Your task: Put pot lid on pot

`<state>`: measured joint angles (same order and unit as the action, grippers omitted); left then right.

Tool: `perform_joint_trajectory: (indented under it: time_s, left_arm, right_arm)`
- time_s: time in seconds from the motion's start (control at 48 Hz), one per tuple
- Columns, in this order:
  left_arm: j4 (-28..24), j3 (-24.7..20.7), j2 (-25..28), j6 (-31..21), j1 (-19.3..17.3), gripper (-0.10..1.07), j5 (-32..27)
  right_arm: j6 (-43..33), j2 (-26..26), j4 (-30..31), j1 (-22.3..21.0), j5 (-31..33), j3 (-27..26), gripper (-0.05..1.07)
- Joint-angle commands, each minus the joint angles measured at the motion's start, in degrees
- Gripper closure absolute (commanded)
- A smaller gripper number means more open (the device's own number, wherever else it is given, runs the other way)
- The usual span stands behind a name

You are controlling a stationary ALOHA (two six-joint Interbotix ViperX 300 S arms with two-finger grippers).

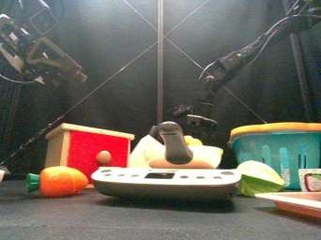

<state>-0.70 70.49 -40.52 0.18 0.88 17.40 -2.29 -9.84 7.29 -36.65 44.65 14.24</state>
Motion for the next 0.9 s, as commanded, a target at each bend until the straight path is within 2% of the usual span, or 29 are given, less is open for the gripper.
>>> perform_joint_trajectory:
  time_s: [0.0,0.167,0.875]
  left_arm:
    - [0.0,-0.6,0.1,0.0,-0.1,0.25,0.3]
    - [0.0,-0.6,0.1,0.0,0.0,0.25,0.2]
    - [-0.1,-0.6,0.1,0.0,-0.1,0.25,0.3]
  right_arm:
    - [0.0,1.4,0.0,-0.2,-1.0,-0.6,0.39]
    - [0.0,1.4,-0.1,-0.4,-2.4,-0.8,0.39]
    - [0.0,1.6,0.0,-0.5,-1.3,-0.6,0.39]
